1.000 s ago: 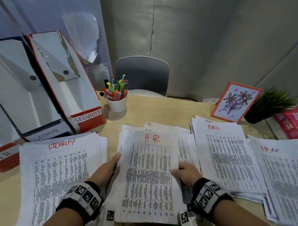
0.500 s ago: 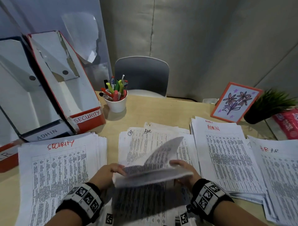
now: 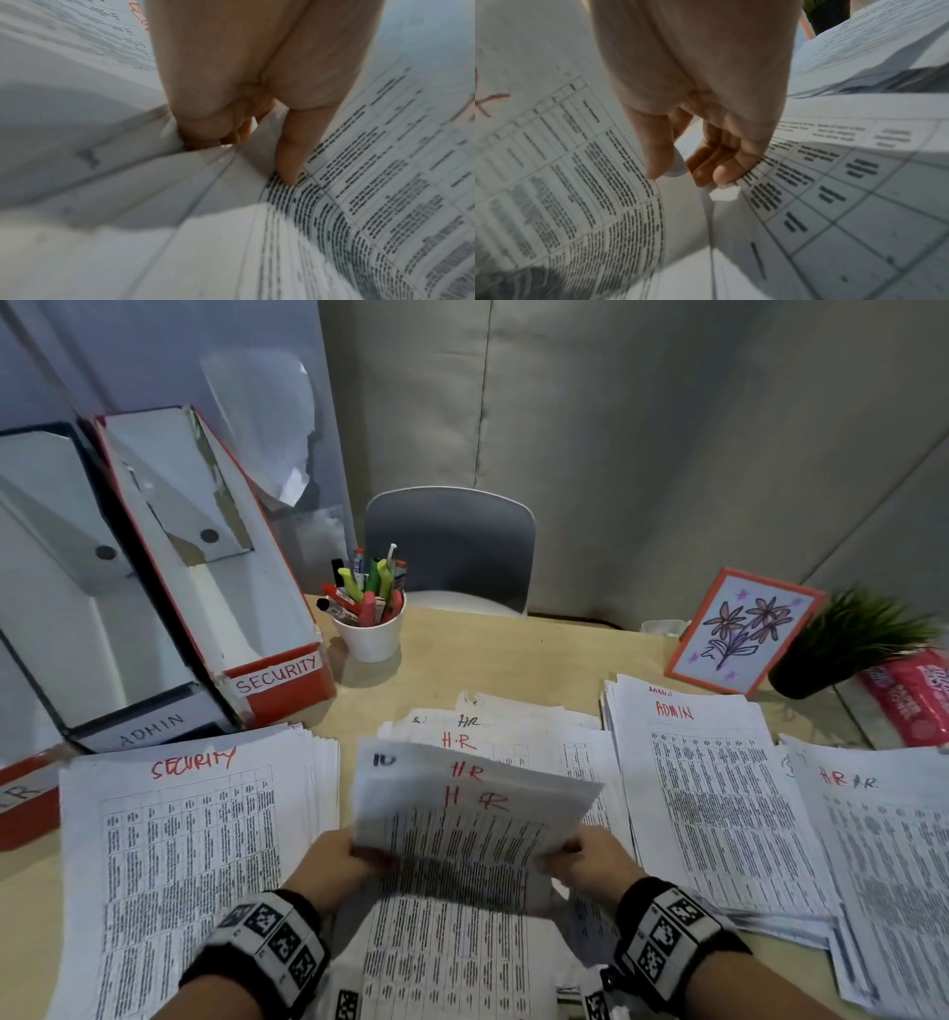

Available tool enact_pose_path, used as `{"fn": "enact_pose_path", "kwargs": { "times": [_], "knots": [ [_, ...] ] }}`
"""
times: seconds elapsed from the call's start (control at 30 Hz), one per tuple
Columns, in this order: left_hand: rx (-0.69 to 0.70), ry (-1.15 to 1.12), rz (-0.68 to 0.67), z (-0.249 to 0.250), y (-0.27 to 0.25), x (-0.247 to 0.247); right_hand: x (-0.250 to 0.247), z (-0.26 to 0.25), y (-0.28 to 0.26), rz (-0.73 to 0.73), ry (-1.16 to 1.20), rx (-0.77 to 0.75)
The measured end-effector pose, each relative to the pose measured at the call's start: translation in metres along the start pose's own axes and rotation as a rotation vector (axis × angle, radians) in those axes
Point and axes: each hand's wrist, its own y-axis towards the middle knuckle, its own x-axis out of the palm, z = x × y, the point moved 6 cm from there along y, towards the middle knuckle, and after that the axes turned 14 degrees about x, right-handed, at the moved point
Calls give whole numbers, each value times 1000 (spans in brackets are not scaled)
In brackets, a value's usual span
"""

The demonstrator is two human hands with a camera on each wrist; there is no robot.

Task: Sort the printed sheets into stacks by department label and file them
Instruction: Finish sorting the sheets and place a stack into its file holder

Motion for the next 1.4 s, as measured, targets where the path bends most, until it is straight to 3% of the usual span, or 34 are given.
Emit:
{"fn": "enact_pose_path", "kwargs": {
  "times": [0.2,0.37,0.53,0.73,0.87,0.93,1.0,1.1,1.17,1.27,1.4],
  "knots": [
    [-20,-142,183,12,2,-7,-5,-3,-3,78,101,32],
    [-55,-211,57,33,-3,9,-1,3,2,15,102,124],
    [117,28,19,66,2,3,-6,3,1,-26,156,178],
    [289,-242,-46,137,-10,1,-12,-25,-4,-294,517,151],
    [346,-282,-102,163,-21,-5,-15,-63,-23,-419,519,5],
    [384,-245,-133,175,-27,-8,-19,-76,-30,-386,504,-52],
    [422,-190,-105,184,-32,-14,-32,-87,-36,-249,533,-154],
    [453,-120,36,187,-31,-25,-59,-108,-59,60,493,-386],
    [449,-82,151,180,-27,-30,-67,-119,-78,178,454,-521],
    [431,-71,257,171,-21,-29,-64,-123,-94,254,344,-624],
    [401,-138,230,161,-15,-17,-54,-105,-82,215,281,-572]
  ]
}}
